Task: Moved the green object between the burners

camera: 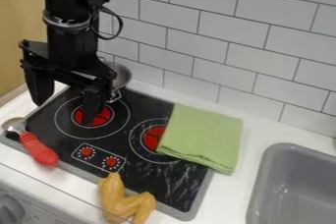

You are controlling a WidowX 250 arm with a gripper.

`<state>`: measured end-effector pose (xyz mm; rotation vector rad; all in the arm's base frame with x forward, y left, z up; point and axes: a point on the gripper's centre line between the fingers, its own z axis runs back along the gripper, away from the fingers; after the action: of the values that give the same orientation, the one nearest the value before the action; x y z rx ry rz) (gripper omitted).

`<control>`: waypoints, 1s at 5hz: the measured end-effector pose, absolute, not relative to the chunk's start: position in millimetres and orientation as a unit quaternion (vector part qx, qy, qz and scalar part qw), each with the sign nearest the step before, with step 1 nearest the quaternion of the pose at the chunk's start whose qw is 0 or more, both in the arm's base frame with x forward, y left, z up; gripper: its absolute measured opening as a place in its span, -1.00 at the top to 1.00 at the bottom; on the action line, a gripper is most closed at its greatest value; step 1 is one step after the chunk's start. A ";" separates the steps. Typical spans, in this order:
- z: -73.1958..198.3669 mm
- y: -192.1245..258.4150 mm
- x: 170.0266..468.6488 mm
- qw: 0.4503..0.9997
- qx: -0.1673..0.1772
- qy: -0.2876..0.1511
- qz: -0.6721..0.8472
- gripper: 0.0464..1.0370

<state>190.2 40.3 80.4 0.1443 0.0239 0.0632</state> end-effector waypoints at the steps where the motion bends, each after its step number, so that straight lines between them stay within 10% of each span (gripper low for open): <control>1: 70.1 38.4 178.5 0.996 0.069 0.037 0.036 -0.92; 2: 63.6 21.5 193.7 0.990 0.068 0.077 0.093 -0.92; 5: 60.5 -52.3 297.4 0.986 0.116 0.001 0.120 -0.92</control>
<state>297.4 -52.3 60.5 0.2338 0.0014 0.2408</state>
